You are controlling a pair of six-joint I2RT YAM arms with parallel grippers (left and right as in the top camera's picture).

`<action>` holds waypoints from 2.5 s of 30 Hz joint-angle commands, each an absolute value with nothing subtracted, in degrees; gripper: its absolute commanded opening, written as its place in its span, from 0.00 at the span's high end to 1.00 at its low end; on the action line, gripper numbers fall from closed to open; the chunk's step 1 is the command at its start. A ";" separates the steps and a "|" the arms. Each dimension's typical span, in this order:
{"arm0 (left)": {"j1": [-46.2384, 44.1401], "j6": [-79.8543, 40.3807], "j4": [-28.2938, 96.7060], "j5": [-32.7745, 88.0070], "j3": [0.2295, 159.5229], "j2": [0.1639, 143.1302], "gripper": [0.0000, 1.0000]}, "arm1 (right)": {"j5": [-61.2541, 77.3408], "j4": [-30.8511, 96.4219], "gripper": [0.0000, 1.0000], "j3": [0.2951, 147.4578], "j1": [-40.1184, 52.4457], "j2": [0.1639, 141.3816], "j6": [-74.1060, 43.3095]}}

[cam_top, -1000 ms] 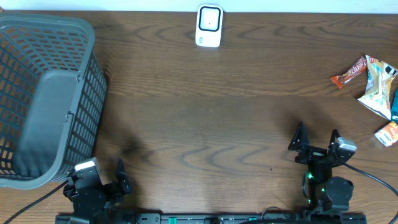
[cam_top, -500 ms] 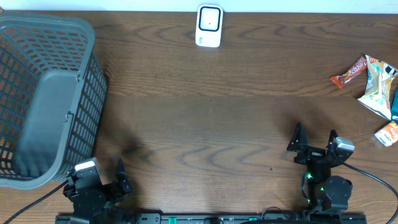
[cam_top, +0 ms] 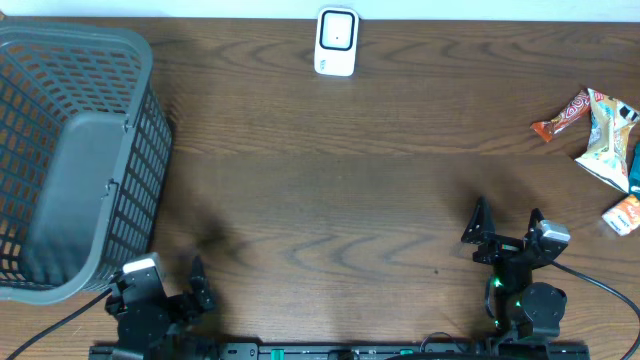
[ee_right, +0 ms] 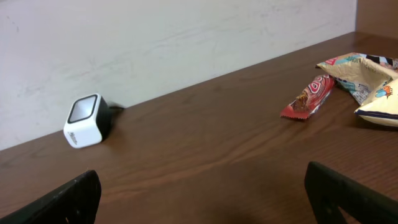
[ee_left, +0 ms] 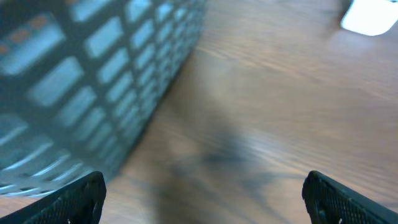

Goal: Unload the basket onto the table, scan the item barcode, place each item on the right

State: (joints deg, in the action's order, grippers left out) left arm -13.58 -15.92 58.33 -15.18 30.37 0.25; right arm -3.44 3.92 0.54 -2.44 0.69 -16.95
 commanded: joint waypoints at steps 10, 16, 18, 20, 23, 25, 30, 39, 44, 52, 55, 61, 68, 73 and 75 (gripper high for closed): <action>-5.37 -17.19 6.68 -6.85 8.82 0.12 0.02 | -3.27 3.99 0.01 0.32 -2.24 0.38 -17.10; -5.37 -11.44 -5.06 -6.81 2.76 0.10 0.02 | -3.29 3.99 0.01 0.32 -2.24 0.38 -17.10; -5.37 -7.99 -5.04 -5.13 2.02 0.10 0.02 | -3.29 3.99 0.01 0.32 -2.24 0.38 -17.10; -5.37 -1.89 -5.04 -1.04 0.62 0.10 0.02 | -3.29 3.99 0.01 0.32 -2.24 0.38 -17.10; -5.37 -1.48 -1.30 -0.51 0.21 0.10 0.01 | -3.29 3.99 0.01 0.32 -2.24 0.38 -17.10; -5.37 -1.50 0.54 -0.58 0.21 0.10 0.02 | -3.29 3.99 0.01 0.32 -2.26 0.38 -17.10; -5.37 -1.50 4.27 -0.40 0.23 0.10 0.02 | -3.29 3.99 0.01 0.32 -2.24 0.38 -17.10; -5.37 -1.50 4.21 -0.45 0.23 0.10 0.02 | -3.29 3.99 0.01 0.32 -2.24 0.38 -17.10; -5.37 -1.50 4.21 -0.45 0.23 0.10 0.02 | -3.29 3.99 0.01 0.32 -2.24 0.38 -17.10; -5.37 -1.50 4.21 -0.45 0.23 0.10 0.02 | -3.27 3.99 0.01 0.32 -2.24 0.38 -17.10; -5.37 -1.50 4.21 -0.45 0.23 0.10 0.02 | -3.29 3.99 0.01 0.32 -2.24 0.38 -17.10; -5.37 -1.50 4.21 -0.45 0.23 0.10 0.02 | -3.29 3.99 0.01 0.32 -2.24 0.38 -17.10; -5.30 -1.50 4.21 -0.43 0.23 0.10 0.02 | -3.29 3.99 0.01 0.32 -2.24 0.38 -17.10; -3.57 -1.50 4.21 -0.43 0.23 0.10 0.02 | -3.27 3.99 0.01 0.32 -2.24 0.38 -17.10; -3.27 -1.50 4.21 -0.45 0.23 0.10 0.02 | -3.29 3.99 0.01 0.32 -2.24 0.38 -17.10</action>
